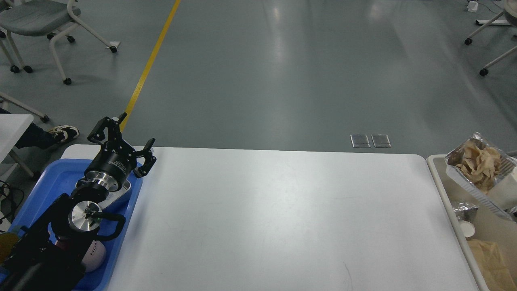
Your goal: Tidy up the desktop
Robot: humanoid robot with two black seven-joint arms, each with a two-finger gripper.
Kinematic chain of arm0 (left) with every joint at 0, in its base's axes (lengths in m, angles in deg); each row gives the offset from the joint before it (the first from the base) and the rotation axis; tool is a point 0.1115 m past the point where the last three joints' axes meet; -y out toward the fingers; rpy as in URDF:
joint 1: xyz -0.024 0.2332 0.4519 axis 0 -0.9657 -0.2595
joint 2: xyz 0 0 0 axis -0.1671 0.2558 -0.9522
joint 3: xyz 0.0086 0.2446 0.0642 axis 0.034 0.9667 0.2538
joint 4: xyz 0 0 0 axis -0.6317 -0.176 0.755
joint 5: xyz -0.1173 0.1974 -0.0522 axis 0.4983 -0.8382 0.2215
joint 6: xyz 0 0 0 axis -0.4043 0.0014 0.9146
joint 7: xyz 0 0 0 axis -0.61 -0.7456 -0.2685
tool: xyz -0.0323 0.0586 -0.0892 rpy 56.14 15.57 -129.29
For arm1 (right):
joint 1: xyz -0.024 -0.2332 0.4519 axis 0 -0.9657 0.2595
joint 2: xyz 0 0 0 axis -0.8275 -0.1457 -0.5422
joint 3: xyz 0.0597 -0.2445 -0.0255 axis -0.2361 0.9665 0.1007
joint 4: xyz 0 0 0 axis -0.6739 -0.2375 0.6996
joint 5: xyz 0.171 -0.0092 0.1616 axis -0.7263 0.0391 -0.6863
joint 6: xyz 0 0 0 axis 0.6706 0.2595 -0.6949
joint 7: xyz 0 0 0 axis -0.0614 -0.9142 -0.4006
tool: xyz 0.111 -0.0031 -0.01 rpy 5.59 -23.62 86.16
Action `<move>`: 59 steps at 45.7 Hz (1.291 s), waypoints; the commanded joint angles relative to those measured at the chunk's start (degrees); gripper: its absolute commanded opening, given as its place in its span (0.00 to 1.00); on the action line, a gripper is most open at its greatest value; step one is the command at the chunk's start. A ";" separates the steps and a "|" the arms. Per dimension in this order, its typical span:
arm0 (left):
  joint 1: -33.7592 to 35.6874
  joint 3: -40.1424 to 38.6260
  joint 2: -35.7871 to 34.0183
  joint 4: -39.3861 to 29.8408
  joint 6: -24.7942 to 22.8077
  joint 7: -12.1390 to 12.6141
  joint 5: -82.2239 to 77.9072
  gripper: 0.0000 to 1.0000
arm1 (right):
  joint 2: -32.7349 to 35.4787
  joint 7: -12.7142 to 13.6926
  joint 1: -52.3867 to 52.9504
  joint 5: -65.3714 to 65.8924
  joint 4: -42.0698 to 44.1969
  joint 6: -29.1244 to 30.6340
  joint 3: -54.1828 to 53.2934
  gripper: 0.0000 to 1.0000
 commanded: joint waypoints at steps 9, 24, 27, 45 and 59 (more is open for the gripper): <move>-0.11 0.80 3.29 0.56 0.05 -8.49 0.00 0.95 | -8.60 0.46 -7.92 -8.57 17.17 -0.26 -0.29 0.79; -0.02 0.97 3.38 1.43 0.40 -9.73 0.09 0.96 | -11.68 0.72 -9.86 -9.37 20.70 -0.34 -0.28 1.00; -0.02 0.98 3.20 1.43 0.22 -9.38 0.09 0.96 | -12.73 0.37 -9.33 -9.37 21.40 -1.31 -0.90 1.00; -0.02 1.50 2.68 3.28 0.57 -8.67 -0.17 0.96 | -23.18 0.63 3.41 -9.28 27.90 -5.62 -5.82 1.00; -0.28 3.35 2.06 3.28 0.31 -8.58 -0.18 0.96 | -33.47 0.89 7.81 -11.65 27.55 -4.83 -27.85 1.00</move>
